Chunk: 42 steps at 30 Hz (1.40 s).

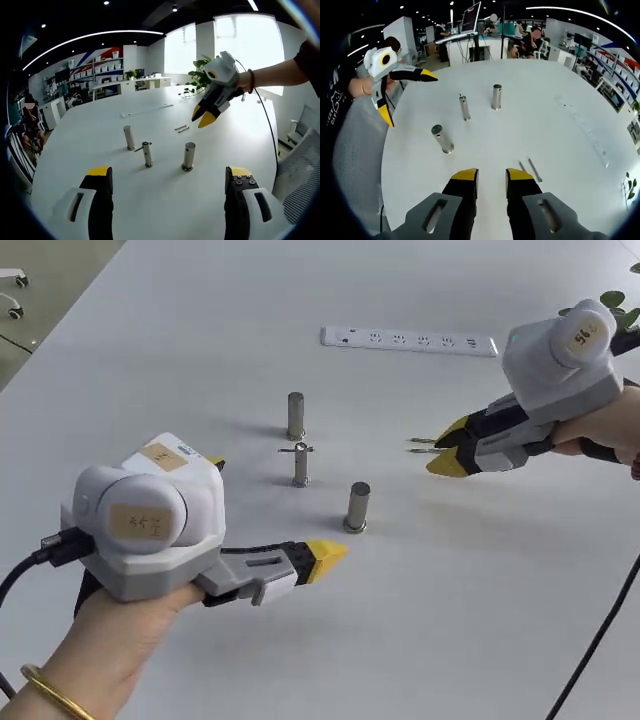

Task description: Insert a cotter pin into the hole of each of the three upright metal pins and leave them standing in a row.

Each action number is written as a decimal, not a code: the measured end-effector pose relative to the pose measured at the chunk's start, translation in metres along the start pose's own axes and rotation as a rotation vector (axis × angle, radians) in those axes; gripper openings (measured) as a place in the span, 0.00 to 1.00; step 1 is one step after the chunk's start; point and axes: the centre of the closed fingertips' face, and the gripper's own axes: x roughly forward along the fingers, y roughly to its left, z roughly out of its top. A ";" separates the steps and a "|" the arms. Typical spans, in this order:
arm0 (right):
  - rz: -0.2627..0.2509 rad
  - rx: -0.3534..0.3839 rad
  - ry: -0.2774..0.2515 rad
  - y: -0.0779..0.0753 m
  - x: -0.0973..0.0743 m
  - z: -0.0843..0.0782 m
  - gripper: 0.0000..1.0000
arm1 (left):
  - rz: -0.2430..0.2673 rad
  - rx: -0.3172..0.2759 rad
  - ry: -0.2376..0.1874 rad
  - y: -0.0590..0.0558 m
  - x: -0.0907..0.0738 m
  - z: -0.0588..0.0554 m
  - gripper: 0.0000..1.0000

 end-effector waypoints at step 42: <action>0.050 -0.237 0.426 -0.058 0.032 -0.043 0.05 | -0.011 -0.009 0.002 0.000 0.006 -0.009 0.87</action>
